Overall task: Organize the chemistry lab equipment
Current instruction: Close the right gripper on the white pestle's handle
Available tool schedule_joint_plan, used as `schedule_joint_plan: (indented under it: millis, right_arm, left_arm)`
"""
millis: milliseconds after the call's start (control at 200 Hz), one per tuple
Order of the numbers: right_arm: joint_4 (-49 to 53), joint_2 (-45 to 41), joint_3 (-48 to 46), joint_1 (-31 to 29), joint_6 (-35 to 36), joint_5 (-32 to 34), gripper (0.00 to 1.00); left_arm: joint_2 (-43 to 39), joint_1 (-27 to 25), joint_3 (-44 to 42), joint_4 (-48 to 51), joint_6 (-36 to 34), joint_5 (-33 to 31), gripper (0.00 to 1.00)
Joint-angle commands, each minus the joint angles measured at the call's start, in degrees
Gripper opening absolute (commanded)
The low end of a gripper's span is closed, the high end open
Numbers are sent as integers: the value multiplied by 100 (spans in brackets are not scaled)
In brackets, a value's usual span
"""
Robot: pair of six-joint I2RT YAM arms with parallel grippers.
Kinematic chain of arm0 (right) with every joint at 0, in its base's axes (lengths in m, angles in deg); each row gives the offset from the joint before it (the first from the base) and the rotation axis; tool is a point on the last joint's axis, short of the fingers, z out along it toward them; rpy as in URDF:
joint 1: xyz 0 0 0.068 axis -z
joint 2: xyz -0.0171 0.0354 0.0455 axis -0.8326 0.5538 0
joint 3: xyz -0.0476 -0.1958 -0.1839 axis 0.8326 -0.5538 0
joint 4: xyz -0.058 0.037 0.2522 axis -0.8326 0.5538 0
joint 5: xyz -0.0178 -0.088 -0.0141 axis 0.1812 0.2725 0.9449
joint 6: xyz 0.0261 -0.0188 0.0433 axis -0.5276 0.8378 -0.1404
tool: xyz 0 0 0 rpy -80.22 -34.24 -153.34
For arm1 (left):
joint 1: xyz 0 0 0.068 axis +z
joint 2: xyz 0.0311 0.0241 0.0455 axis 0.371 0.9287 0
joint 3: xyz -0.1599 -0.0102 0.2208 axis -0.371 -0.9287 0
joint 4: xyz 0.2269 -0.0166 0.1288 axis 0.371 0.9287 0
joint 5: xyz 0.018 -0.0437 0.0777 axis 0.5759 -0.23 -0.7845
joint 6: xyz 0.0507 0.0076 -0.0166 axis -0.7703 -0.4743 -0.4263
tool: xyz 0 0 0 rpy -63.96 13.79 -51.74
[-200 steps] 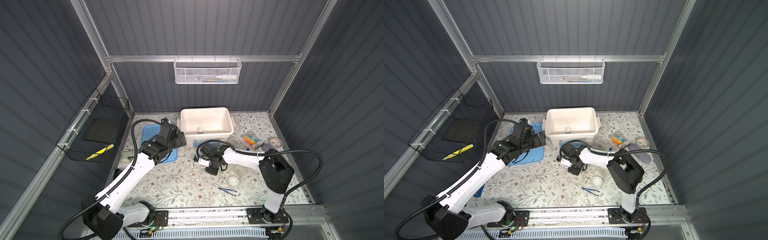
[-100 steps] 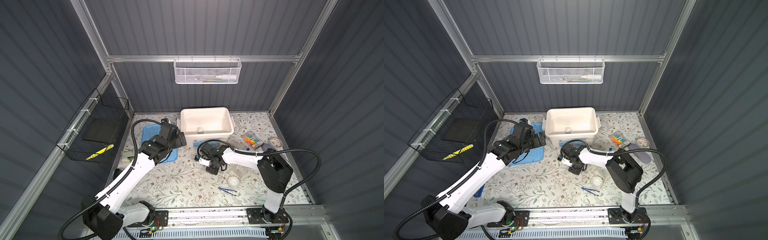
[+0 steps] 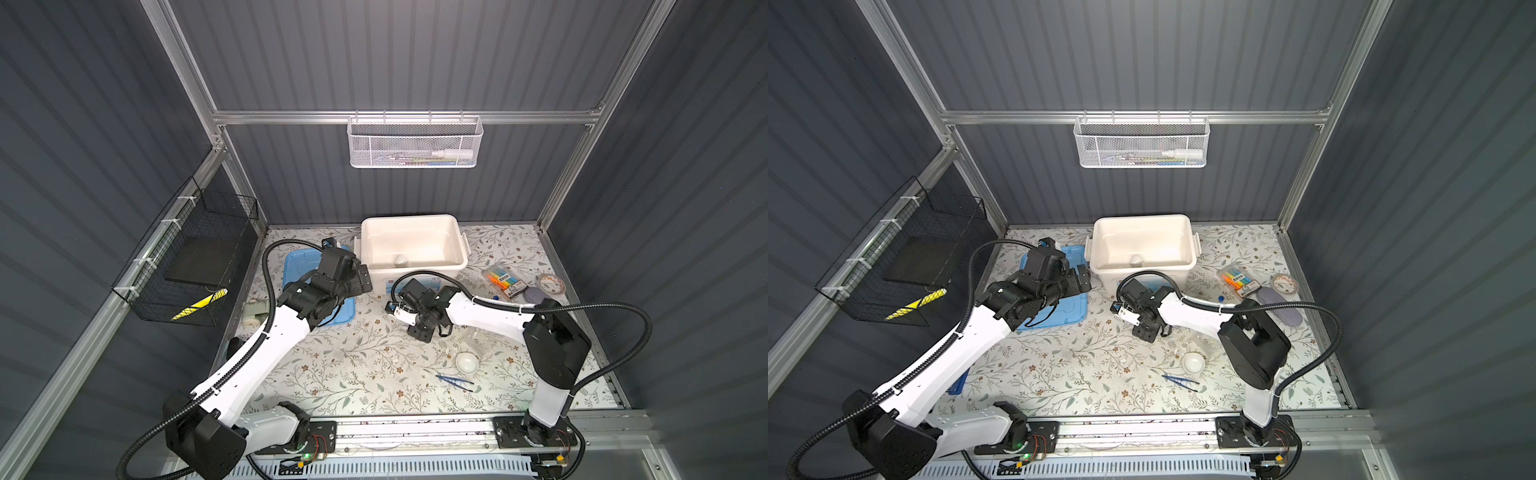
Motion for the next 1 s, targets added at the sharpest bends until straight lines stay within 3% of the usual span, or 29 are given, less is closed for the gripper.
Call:
schedule_joint_plan:
  millis: [0,220,610,990]
  right_arm:
    - [83,250,110,21,112,-109,43]
    - [152,391,77,21,106,-280,38]
    - [324,352,-94,21,-27,-387,17]
    - [89,-575,-111,21,-674,-894,13]
  left_arm:
    - [-42,34,-48,189,66,-105,100]
    - [-100,50,-37,200,68,-172,100]
    - [-143,59,-52,200,63,-204,100]
    - [-172,63,-104,-9,45,-269,100]
